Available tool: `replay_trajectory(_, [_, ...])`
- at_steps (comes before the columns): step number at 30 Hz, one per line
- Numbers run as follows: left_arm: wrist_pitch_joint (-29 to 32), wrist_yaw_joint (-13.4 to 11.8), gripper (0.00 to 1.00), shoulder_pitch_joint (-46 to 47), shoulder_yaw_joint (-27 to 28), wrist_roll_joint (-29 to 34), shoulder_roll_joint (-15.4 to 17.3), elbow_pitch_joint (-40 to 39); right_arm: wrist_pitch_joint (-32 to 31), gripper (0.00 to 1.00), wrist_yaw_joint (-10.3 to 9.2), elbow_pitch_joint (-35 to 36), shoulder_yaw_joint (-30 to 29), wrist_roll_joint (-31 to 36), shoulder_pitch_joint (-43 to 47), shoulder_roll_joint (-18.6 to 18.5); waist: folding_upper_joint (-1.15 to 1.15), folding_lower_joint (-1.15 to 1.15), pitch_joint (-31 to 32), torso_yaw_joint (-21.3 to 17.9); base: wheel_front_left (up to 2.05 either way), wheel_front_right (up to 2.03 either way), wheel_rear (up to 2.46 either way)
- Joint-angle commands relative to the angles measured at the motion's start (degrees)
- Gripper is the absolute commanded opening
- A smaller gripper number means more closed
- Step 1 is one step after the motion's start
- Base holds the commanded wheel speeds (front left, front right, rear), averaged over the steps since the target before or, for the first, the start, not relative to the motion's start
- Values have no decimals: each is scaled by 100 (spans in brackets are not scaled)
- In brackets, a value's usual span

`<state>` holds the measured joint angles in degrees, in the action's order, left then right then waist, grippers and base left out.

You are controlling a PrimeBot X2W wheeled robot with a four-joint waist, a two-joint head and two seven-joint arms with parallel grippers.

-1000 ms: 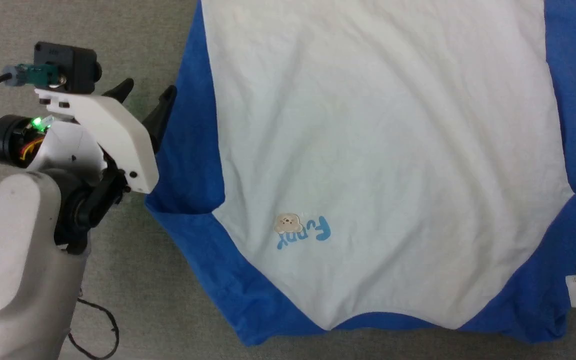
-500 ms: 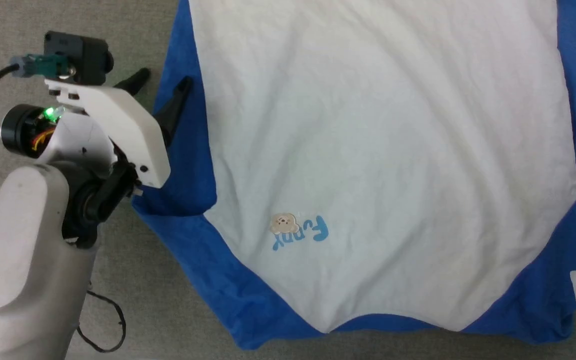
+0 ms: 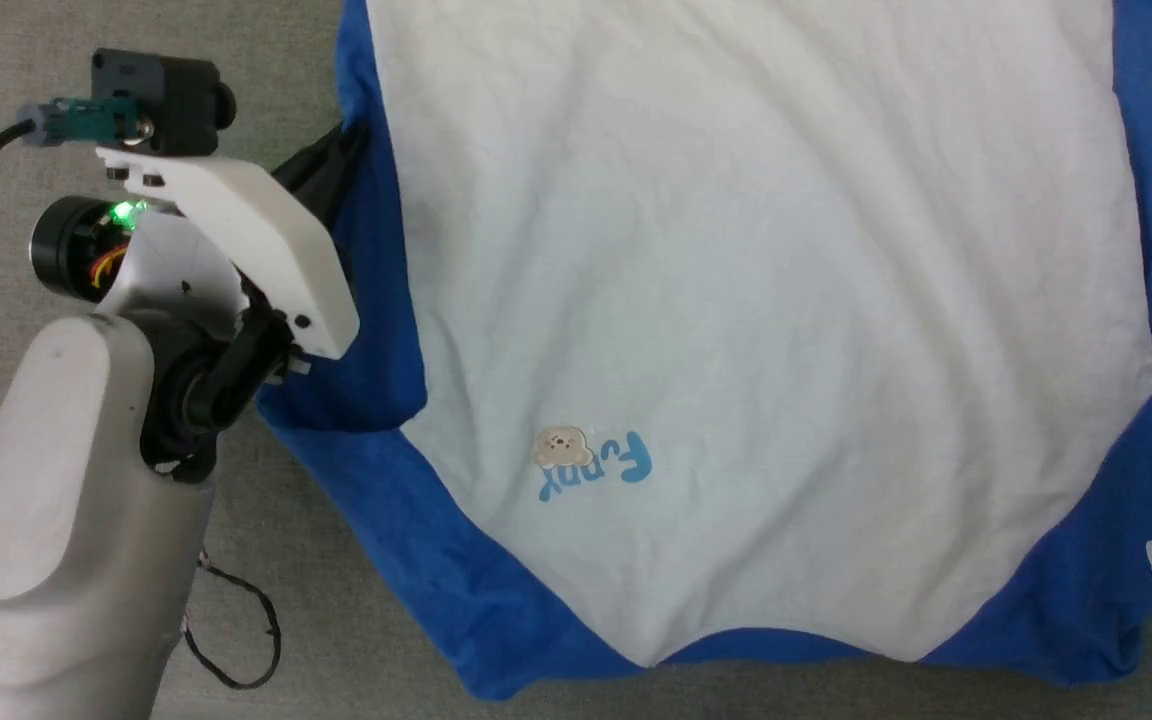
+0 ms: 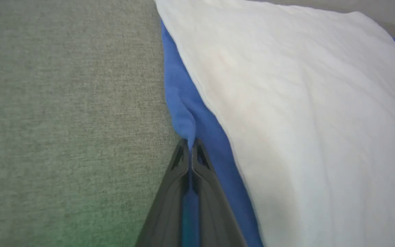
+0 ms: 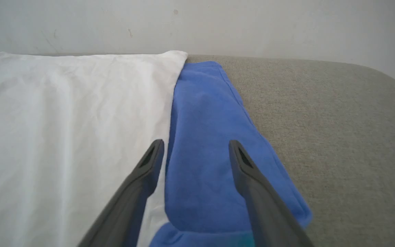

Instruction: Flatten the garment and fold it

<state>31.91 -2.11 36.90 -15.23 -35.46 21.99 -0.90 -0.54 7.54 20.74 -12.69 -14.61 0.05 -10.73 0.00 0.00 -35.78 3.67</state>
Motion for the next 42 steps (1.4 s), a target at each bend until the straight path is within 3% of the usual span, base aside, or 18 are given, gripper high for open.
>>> replay_trajectory(1, [-44,6,0,-7,-10,-44,-63,73,-13,100,-5,13,-13,-14,-80,1,0,0,53,23,0,0,0])
replay_trajectory(11, [-470,-291,0,-802,607,-401,-33,-39,-64,100,-5,-103,71,26,124,163,0,0,544,254,0,0,0])
replay_trajectory(20, [-1170,-419,0,-2392,1013,-870,-441,-254,-169,100,-5,-98,107,76,222,223,0,0,789,439,0,0,0])
replay_trajectory(21, [-1255,-408,11,-2471,1035,-895,-489,-271,-184,100,-5,-85,89,82,240,219,0,0,800,467,0,0,0])
replay_trajectory(22, [-1333,-378,100,-2517,1037,-895,-511,-292,-201,100,-5,-70,78,91,259,208,0,0,809,494,0,0,0])
replay_trajectory(29, [-1339,-308,100,-2013,992,-702,-331,-892,-345,100,-5,104,24,100,314,110,0,0,782,664,0,0,0])
replay_trajectory(34, [-766,-390,100,-1111,779,-210,160,-1091,-427,100,-5,227,53,70,274,12,0,0,582,646,0,0,0])
replay_trajectory(42, [424,-502,100,-86,382,250,713,-357,-470,100,-5,287,27,-1,88,-80,0,0,155,249,0,0,0])
